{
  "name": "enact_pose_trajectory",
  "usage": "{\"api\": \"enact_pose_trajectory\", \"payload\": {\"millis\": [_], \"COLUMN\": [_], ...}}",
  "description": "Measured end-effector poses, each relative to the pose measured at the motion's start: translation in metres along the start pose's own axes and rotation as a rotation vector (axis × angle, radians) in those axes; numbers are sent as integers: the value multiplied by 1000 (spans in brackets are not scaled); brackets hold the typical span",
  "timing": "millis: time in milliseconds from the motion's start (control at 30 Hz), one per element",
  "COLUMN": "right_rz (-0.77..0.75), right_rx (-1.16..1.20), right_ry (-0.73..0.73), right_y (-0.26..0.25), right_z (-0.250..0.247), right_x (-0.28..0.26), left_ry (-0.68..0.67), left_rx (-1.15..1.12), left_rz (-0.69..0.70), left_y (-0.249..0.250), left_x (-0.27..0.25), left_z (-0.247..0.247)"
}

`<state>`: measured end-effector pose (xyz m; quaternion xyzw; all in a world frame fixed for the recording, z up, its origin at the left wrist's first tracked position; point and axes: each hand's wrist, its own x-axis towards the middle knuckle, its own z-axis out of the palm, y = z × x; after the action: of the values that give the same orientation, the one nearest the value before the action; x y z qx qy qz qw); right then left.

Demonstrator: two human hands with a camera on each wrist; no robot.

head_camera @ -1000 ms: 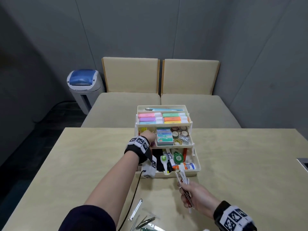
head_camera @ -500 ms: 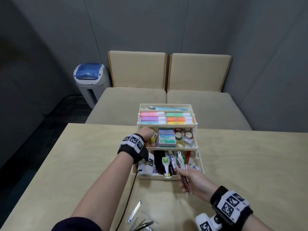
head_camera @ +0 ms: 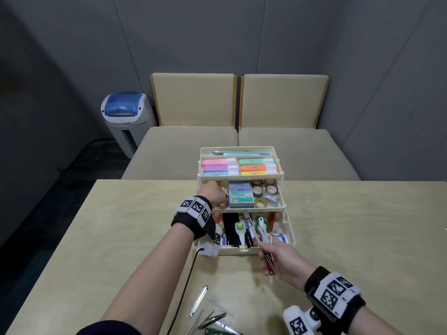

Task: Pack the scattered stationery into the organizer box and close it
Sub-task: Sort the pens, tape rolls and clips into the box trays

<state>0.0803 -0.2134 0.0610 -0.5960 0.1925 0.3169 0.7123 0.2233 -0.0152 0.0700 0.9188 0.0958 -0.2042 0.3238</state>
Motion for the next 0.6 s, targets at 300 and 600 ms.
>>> {"api": "enact_pose_trajectory", "payload": {"millis": [300,600], "right_rz": [4,4], "right_rx": [16,2], "right_ry": [2,-21], "right_y": [7,-2], "right_z": [0,2], "right_x": [-6,-5], "left_ry": [-84,-266], "left_rx": [-1219,-1271], "left_rz": [-327,-332], "left_y": [-3,5], "left_x": [2,8], "left_z": [-12,-8]}}
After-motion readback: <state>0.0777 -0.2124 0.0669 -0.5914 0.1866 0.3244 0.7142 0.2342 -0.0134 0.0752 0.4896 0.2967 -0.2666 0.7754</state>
